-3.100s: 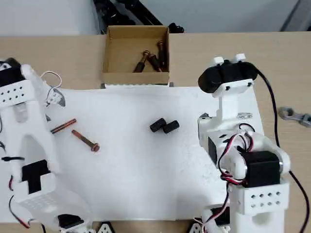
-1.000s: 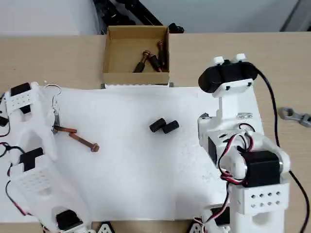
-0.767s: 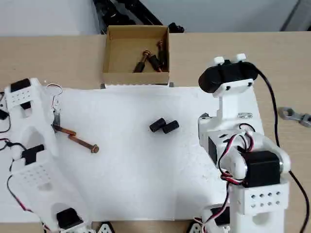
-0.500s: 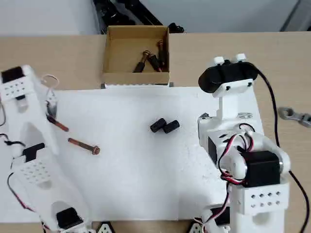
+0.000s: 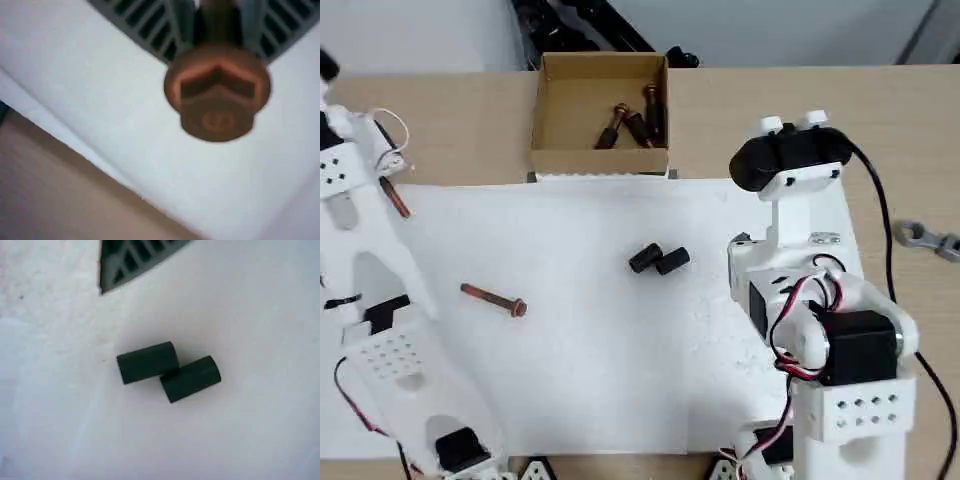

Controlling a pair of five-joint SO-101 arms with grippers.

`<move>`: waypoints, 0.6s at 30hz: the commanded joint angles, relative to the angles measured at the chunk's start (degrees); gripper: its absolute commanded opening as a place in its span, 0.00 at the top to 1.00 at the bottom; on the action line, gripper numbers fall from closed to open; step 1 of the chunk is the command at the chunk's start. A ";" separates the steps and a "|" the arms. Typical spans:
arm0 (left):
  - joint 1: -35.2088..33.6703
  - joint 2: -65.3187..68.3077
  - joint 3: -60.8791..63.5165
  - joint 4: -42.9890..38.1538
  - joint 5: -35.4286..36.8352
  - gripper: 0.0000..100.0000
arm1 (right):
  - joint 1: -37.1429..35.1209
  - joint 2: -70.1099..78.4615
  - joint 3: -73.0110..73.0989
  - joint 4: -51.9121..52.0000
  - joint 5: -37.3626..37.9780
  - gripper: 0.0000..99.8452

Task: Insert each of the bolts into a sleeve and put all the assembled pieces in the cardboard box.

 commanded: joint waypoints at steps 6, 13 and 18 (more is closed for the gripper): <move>6.24 -18.11 -6.11 0.97 -20.40 0.99 | -0.40 -0.31 0.00 -0.66 -0.53 0.83; 6.42 -32.53 1.98 1.05 -20.40 0.99 | -0.57 -0.31 0.00 -0.66 -0.62 0.84; 6.59 -45.01 22.11 0.79 -20.40 1.00 | -2.59 3.56 1.85 -0.92 -0.62 0.84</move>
